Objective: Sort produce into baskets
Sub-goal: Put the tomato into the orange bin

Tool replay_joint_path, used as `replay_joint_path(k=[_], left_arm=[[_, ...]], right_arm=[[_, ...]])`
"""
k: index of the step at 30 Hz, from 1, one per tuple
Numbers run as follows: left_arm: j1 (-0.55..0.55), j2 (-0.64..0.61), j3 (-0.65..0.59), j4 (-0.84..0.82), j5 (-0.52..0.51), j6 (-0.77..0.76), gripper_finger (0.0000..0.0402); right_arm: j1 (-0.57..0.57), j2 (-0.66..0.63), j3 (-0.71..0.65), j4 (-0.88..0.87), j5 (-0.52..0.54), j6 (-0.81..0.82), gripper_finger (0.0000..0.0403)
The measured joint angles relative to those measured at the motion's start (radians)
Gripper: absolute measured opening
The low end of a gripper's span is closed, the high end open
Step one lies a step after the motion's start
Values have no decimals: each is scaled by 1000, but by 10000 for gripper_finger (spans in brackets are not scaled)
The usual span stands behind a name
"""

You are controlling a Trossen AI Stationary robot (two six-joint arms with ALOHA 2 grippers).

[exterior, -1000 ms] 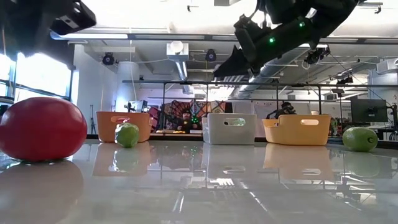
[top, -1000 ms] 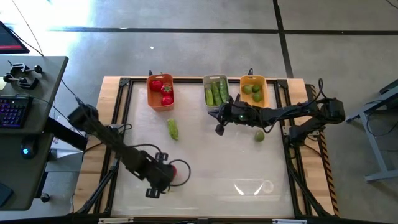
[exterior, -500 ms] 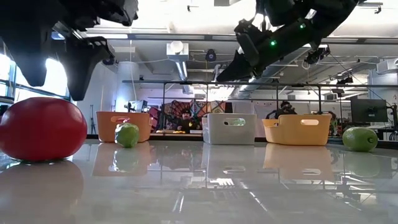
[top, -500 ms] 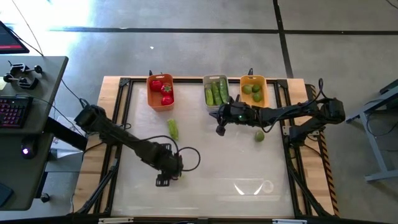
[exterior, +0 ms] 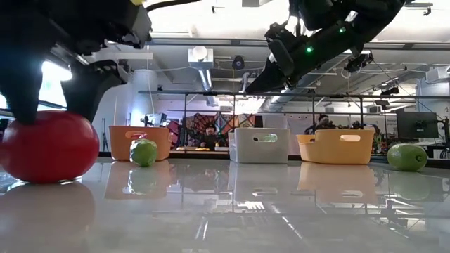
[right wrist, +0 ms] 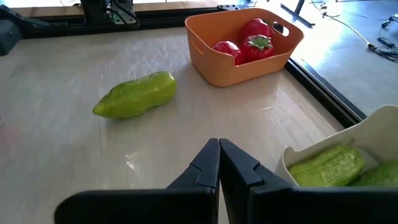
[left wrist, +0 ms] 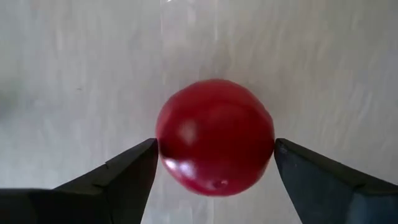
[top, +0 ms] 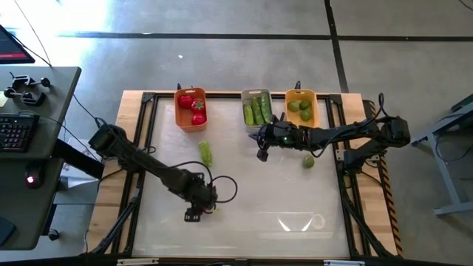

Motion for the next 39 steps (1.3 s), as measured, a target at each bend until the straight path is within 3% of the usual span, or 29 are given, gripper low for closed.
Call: replay_joint_path(k=[8, 22, 33, 39], left_arm=[[-23, 0, -5, 44, -23, 2, 302], [4, -21, -4, 19, -32, 27, 211], [158, -245, -5, -119, -130, -14, 154], [207, -331, -5, -94, -97, -26, 146]], right_arm=[[0, 0, 0, 0, 0, 0, 0], [0, 0, 0, -4, 0, 3, 0], [0, 0, 1, -16, 0, 3, 0], [0, 0, 1, -22, 0, 3, 0]])
